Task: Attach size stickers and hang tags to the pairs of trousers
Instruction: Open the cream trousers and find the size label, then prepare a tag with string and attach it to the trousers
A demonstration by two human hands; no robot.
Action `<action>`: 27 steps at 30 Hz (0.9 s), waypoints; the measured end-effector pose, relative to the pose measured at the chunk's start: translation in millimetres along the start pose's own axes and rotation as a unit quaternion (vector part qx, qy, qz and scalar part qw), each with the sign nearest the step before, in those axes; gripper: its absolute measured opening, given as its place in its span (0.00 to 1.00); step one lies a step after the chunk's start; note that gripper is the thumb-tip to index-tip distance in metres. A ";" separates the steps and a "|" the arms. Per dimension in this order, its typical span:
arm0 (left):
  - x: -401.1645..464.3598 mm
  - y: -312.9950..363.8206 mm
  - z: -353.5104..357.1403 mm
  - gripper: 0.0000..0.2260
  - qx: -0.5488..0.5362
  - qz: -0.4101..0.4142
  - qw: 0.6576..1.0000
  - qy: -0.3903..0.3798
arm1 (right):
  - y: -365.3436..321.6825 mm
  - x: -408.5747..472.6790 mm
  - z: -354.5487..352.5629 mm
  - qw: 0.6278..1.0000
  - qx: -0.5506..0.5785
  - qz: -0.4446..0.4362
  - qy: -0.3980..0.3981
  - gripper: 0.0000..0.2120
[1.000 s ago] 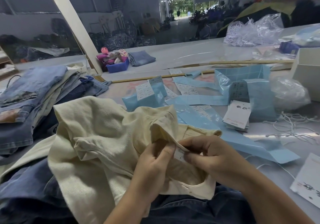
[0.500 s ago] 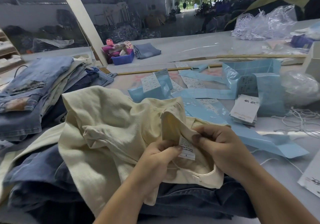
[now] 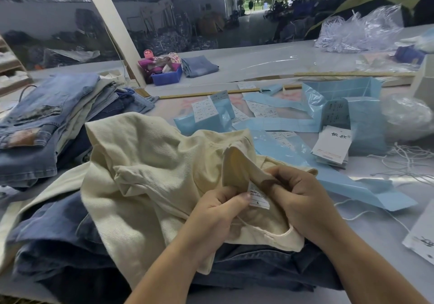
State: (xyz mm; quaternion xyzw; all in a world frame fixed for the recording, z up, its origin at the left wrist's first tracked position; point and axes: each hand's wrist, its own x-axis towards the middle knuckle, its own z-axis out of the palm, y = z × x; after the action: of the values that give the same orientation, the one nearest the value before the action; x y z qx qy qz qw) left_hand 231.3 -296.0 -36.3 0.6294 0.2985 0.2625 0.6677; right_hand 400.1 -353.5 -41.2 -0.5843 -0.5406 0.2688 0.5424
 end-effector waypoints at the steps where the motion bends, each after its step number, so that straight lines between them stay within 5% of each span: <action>1: -2.7 4.6 1.6 0.10 0.024 0.015 1.000 0.005 | -2.3 0.2 -2.6 1.000 -0.020 -0.001 -0.019 0.08; 2: -4.7 10.7 2.4 0.09 0.072 0.045 0.996 0.019 | -6.2 1.8 -6.5 0.999 -0.035 0.006 -0.041 0.05; 4: -6.1 29.1 0.1 0.12 0.212 0.139 0.965 0.067 | -15.1 9.9 -16.9 0.996 -0.046 0.045 -0.064 0.15; 8: 16.1 76.3 -14.5 0.17 0.335 0.223 0.909 0.111 | -31.6 47.1 -37.3 0.992 -0.088 0.090 0.011 0.30; 10: 46.0 90.7 -23.3 0.16 0.471 0.154 0.866 0.075 | -42.0 73.5 -42.3 0.989 -0.106 0.072 0.074 0.26; 13: 111.0 100.6 -42.5 0.11 0.692 0.003 0.721 0.014 | -54.7 122.3 -45.1 0.981 -0.138 0.033 0.133 0.16; 18: 222.0 100.4 -77.5 0.02 0.782 -0.128 0.610 0.000 | -44.9 221.6 -21.4 0.976 -0.174 0.102 0.082 0.03; 20: 253.2 91.8 -85.9 0.02 0.762 -0.125 0.635 0.039 | -22.2 250.0 -2.9 0.972 -0.173 0.144 0.070 0.04; 24: 277.8 38.3 -99.5 0.02 0.604 -0.053 0.775 0.179 | 56.4 245.0 40.0 0.954 -0.239 0.170 0.055 0.04; 27: 290.6 5.8 -96.2 0.09 0.593 -0.007 0.790 0.151 | 98.2 243.2 36.5 0.941 -0.262 0.210 0.026 0.04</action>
State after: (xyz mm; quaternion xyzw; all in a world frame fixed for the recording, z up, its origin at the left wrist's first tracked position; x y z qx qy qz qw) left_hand 360.0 -18.6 -53.2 0.8520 0.4971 0.1212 0.1108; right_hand 466.6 -99.5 -75.5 -0.8130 -0.4425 0.2096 0.3151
